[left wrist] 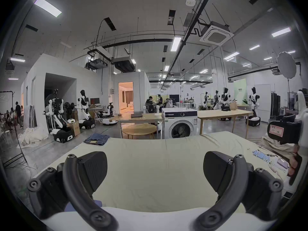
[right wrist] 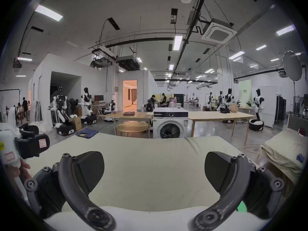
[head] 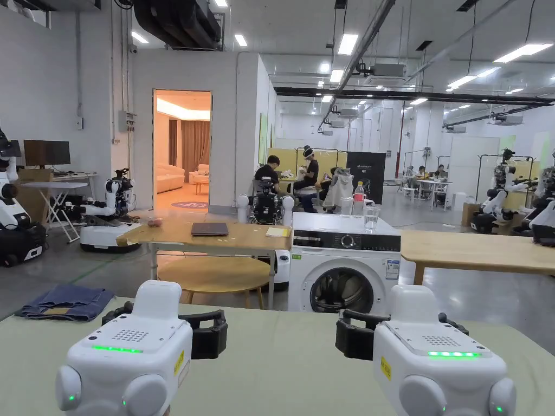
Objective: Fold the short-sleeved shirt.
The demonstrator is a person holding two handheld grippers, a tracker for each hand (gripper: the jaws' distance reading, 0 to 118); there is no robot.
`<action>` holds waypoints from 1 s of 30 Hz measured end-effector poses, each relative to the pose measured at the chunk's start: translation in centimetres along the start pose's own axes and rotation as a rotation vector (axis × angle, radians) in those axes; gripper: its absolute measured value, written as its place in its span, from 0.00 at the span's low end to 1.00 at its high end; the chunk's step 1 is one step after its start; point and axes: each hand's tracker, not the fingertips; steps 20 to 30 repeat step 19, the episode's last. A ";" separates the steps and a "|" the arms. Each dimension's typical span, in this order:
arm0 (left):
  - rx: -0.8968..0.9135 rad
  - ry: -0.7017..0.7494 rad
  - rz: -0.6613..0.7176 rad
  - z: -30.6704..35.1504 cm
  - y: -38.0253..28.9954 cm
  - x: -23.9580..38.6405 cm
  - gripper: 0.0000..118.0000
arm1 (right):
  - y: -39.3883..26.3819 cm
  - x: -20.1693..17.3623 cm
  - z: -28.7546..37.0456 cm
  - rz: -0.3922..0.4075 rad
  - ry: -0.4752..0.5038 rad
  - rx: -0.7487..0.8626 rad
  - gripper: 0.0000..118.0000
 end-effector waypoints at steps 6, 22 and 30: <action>-0.001 -0.001 0.005 0.3 -0.1 0.0 0.97 | 0.6 0.1 0.0 -0.030 -0.023 -0.025 1.00; 0.006 0.006 -0.005 0.5 -0.2 0.3 0.97 | -0.3 0.6 0.1 -0.009 0.004 -0.014 1.00; 0.006 0.006 -0.005 0.5 -0.2 0.3 0.97 | -0.3 0.6 0.1 -0.009 0.004 -0.014 1.00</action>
